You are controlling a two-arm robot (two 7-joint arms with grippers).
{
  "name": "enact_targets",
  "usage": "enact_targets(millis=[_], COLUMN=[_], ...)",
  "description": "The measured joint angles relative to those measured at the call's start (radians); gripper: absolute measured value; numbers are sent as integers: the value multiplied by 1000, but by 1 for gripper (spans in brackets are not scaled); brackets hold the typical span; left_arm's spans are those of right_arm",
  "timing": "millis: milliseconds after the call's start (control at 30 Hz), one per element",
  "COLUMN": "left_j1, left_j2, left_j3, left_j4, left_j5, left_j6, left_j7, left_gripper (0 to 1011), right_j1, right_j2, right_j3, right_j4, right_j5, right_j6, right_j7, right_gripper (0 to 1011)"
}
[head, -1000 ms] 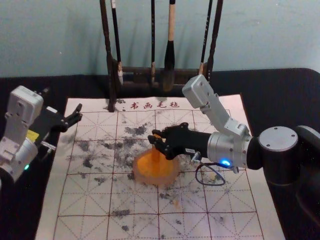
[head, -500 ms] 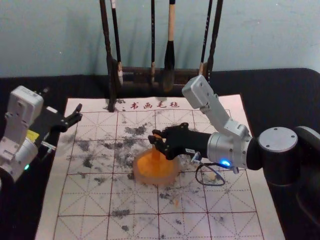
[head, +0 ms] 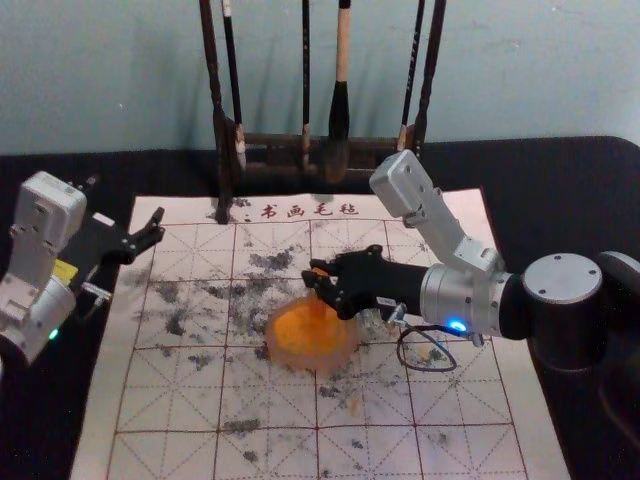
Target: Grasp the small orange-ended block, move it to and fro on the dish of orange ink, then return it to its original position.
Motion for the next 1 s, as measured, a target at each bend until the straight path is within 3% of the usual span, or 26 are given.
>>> enact_targets(millis=[1000], left_j1=[0], left_j2=[0], left_j3=[0], left_j4=[0], left_j5=[0], left_j6=[0], left_j7=[0], left_gripper=[1001], right_j1=[-28], right_j2=[48], right_j3=[-6], right_j4=[-61], right_j5=[25], right_j6=[5], right_j7=[30], right_gripper=[144])
